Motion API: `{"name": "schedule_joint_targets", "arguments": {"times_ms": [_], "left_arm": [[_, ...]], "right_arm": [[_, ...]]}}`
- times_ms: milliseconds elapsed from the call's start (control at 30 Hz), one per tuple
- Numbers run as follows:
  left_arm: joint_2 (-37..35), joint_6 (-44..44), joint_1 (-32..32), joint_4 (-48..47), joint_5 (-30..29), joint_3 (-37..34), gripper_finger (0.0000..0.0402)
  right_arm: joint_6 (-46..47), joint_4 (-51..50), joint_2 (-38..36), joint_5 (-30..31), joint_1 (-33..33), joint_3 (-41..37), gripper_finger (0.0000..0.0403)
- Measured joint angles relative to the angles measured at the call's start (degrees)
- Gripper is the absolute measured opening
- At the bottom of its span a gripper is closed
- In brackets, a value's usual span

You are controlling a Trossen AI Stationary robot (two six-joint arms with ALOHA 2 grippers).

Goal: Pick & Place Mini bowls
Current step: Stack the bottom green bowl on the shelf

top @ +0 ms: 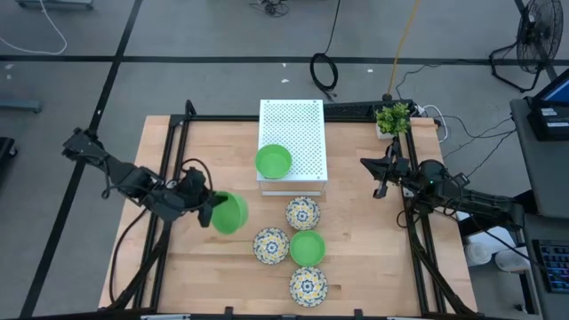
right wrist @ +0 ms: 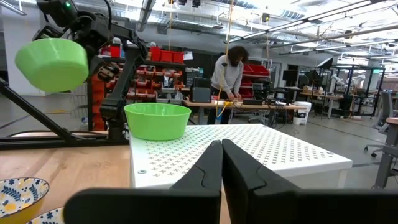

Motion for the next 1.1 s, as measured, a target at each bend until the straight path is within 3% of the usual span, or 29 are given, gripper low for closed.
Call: {"name": "schedule_joint_targets", "arguments": {"times_ms": [400, 1100], "left_arm": [[0.0, 11.5, 4.6, 0.0, -0.3, 0.0, 0.0035], [0.0, 31.6, 10.8, 1.2, -9.9, 0.0, 0.0035]], "right_arm": [[0.0, 0.0, 0.0, 0.0, 0.0, 0.0, 0.0], [0.0, 0.0, 0.0, 0.0, 0.0, 0.0, 0.0]]}}
